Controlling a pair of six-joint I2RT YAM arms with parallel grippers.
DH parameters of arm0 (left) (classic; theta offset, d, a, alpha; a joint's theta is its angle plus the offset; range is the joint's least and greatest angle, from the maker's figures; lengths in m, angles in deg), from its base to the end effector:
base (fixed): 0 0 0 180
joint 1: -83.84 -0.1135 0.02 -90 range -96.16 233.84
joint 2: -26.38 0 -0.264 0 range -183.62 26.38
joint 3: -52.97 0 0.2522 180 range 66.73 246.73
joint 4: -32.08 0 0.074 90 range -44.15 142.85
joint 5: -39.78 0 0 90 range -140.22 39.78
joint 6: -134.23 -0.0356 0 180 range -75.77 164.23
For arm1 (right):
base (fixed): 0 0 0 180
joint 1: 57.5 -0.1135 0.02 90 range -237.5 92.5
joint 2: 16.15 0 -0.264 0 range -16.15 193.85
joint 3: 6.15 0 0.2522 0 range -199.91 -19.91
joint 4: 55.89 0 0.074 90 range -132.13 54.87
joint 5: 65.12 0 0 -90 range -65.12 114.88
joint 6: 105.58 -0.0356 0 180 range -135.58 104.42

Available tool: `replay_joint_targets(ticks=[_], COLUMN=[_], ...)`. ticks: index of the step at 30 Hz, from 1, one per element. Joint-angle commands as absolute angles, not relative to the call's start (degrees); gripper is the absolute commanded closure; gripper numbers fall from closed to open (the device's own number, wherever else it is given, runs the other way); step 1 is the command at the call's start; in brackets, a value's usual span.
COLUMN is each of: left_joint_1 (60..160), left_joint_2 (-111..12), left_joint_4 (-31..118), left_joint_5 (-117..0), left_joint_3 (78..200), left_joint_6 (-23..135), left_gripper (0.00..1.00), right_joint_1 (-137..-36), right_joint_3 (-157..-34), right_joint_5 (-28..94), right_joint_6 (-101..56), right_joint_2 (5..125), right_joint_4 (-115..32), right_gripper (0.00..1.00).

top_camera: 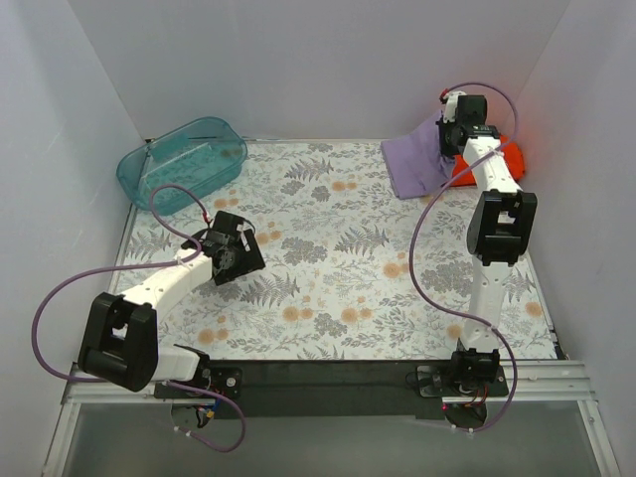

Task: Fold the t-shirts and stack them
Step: Neatly place the folded tshirt to the corner

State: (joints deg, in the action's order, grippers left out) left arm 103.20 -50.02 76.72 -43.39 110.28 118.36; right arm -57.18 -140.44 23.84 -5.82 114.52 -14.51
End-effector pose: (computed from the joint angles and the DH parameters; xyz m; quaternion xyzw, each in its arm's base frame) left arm 0.2322 -0.0771 0.1896 -0.4592 0.8569 -0.1255 0.1977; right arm 0.5304 -0.0036 0.2626 -0.0699 0.8951 -0.0468 0.4378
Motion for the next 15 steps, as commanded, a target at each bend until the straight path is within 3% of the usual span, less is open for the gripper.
replay_joint_targets(ticks=[1, 15], left_joint_1=[103.27, 103.18], left_joint_2=[-49.90, -53.60], left_joint_4=[79.24, 80.04], left_joint_5=[-45.03, -47.49], left_joint_3=[112.43, 111.73], left_joint_6=[119.20, 118.85], left_gripper=[0.23, 0.23], right_joint_1=[-55.75, -50.47], right_joint_3=[-146.12, -148.50], right_joint_5=[21.37, 19.70], right_joint_6=[-3.10, 1.56], right_joint_2=[116.21, 114.89], right_joint_4=[-18.83, -27.71], right_gripper=[0.99, 0.98])
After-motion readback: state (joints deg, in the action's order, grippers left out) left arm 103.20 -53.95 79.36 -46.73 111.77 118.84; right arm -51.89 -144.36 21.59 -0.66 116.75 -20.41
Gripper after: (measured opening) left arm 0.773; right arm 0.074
